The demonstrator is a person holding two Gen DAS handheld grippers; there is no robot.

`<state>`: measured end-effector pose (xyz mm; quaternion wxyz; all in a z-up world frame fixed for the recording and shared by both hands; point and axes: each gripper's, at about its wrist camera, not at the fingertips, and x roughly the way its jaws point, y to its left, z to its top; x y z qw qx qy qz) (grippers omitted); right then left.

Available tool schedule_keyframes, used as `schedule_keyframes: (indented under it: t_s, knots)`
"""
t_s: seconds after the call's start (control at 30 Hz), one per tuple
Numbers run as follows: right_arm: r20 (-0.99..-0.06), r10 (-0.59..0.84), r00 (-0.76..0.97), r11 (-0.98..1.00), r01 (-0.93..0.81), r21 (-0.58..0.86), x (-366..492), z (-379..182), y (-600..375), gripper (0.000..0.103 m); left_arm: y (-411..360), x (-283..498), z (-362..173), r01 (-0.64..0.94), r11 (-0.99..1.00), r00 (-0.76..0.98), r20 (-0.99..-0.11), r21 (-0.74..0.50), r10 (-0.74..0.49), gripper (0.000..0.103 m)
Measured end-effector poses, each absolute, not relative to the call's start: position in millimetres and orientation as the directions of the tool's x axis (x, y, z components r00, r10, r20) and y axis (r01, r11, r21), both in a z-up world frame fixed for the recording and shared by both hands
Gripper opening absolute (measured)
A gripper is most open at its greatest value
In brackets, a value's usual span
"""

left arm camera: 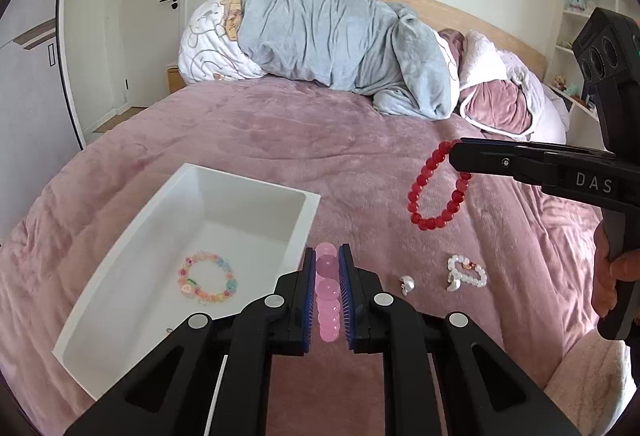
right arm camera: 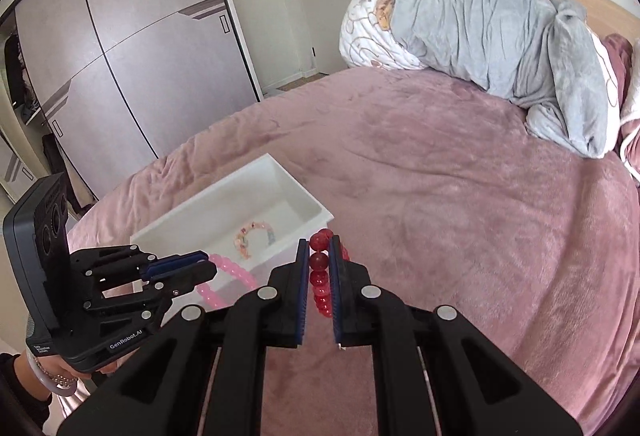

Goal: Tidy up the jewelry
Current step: 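Carry both bracelets over the white bin and open both tools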

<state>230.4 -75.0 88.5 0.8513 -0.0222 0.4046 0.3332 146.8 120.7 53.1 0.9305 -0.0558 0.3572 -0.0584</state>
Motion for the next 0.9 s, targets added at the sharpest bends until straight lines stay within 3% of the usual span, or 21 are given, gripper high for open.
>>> schedule_keyframes:
  t_s: [0.37,0.9]
  knots:
    - [-0.709,0.606,0.361,0.712,-0.643,0.281,280.5,112.4,46.6,0.010,217.8,170.5,56.6,-0.118,0.982,0.713,-0.701,-0.149,-0.020,0.017]
    - [-0.877,0.448,0.172,0.776,-0.563,0.286,307.3,-37.5,153.9,0.010,269.0,173.7,-37.2,-0.174,0.981,0.571,-0.820,-0.085,0.030,0.017]
